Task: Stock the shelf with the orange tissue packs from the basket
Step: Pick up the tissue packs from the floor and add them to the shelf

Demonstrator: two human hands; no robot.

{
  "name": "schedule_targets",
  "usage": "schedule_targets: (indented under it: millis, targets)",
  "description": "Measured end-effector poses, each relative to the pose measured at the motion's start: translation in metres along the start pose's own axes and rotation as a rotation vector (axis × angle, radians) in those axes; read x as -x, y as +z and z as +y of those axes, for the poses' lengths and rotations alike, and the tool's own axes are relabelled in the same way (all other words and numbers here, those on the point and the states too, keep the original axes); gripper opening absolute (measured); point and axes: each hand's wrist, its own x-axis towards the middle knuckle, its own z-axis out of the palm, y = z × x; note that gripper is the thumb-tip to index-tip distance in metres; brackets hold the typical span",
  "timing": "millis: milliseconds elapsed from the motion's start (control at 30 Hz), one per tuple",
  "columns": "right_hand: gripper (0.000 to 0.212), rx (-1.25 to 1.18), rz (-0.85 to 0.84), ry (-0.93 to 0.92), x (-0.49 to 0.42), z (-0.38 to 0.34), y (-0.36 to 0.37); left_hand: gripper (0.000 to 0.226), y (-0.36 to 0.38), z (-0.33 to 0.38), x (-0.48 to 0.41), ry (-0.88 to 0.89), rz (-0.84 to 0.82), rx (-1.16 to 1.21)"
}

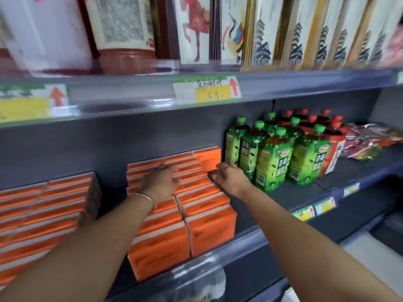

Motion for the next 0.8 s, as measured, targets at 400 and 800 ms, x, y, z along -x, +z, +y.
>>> schedule_targets:
  millis: [400,800]
  targets:
    - [0.059,0.051,-0.125,-0.013,0.034,-0.039,0.010,0.057,-0.019,-0.042,0.076,-0.369,0.090,0.248]
    - [0.074,-0.062,-0.236,-0.028,0.001,-0.038,0.023,0.060,0.014,-0.035,0.051,-0.580,0.055,0.844]
